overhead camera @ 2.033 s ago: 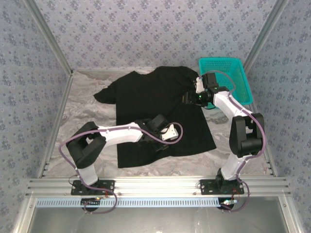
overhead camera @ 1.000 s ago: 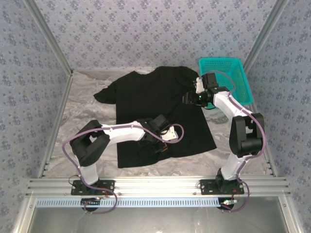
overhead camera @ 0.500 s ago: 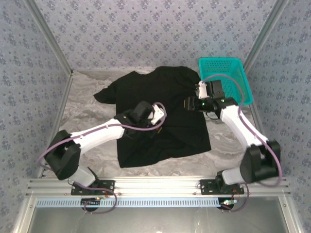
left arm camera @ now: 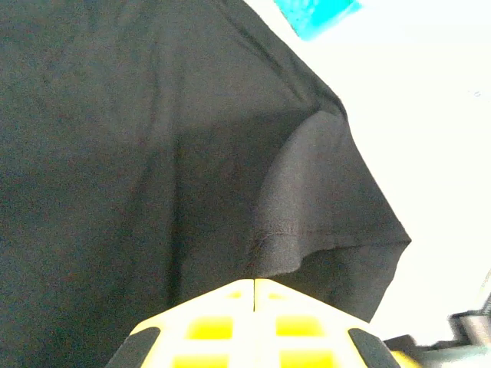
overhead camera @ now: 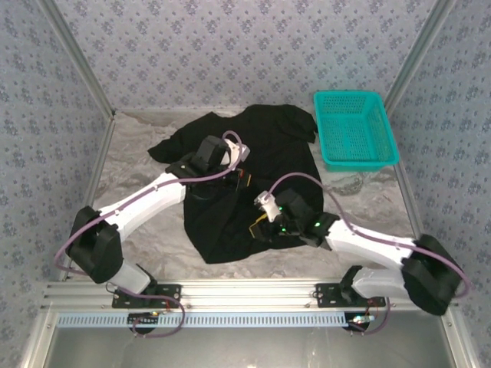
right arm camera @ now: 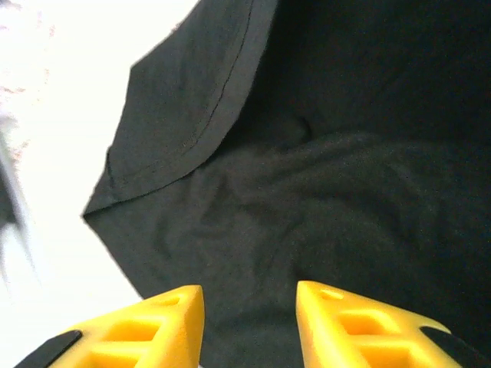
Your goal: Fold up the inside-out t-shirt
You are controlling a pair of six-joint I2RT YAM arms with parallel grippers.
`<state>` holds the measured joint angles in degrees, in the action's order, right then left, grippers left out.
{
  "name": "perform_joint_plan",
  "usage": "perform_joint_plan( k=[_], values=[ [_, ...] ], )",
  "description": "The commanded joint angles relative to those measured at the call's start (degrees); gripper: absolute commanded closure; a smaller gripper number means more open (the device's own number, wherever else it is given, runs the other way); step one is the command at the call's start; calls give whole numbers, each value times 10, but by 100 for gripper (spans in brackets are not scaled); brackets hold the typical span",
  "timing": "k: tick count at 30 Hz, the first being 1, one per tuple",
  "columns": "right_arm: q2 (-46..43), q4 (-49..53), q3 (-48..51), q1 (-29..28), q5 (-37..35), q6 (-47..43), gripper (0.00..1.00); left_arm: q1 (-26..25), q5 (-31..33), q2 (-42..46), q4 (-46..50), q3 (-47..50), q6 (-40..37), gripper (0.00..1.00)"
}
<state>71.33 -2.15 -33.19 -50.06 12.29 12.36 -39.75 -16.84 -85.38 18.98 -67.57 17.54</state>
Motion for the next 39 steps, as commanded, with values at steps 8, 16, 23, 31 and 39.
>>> perform_joint_plan(
  k=[8,16,23,31,39],
  values=[
    [207,-420,29,-32,-218,-79,71,3,-24,124,10,-24,13,100],
    [304,-448,-42,-27,-300,-117,73,2,-41,153,15,-44,11,100],
    [343,-364,-113,-14,-345,-125,74,-6,-43,164,4,-55,20,100],
    [396,-339,-173,-35,-399,-150,74,-17,-21,157,-21,-80,33,100],
    [412,-315,-183,-65,-421,-161,73,-21,15,140,-3,-73,14,100]
  ],
)
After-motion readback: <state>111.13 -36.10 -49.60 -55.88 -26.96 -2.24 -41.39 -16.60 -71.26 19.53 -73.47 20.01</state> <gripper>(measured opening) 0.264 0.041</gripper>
